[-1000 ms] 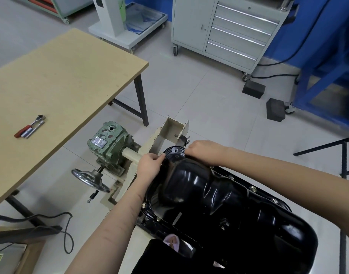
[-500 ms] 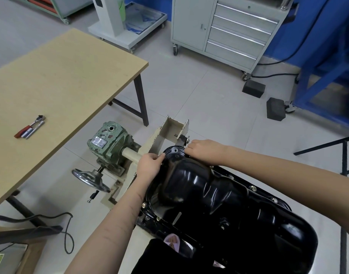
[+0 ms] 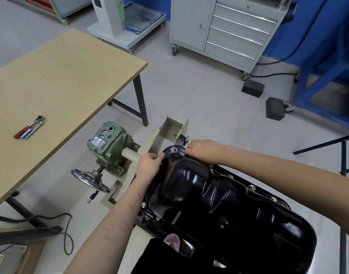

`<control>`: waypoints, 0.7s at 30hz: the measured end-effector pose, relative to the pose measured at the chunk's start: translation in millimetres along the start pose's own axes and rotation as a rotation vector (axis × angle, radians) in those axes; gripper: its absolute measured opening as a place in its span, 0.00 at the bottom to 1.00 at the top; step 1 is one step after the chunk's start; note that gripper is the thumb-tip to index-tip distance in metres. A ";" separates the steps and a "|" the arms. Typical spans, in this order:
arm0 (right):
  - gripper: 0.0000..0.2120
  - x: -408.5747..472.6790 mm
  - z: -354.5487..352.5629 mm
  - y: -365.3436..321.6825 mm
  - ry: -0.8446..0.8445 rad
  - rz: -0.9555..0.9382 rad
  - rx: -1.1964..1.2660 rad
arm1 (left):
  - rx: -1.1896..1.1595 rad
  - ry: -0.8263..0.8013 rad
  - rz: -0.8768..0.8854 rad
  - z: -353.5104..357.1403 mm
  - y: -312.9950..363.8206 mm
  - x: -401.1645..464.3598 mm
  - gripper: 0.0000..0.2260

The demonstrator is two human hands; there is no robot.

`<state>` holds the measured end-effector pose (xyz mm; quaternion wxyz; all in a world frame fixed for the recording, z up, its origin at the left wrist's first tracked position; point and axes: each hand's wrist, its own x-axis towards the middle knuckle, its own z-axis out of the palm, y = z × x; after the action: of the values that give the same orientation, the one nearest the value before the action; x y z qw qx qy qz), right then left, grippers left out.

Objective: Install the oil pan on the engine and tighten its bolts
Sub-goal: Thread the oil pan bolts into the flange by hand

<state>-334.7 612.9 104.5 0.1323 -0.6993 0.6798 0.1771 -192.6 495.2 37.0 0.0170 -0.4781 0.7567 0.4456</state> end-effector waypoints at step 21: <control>0.12 0.0 1.1 4.0 -0.004 0.003 0.011 | -0.016 0.003 0.018 0.8 -2.2 1.3 0.17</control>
<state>-338.8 613.1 103.8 0.1374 -0.6973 0.6814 0.1751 -192.0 494.5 34.6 0.0081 -0.4721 0.7574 0.4510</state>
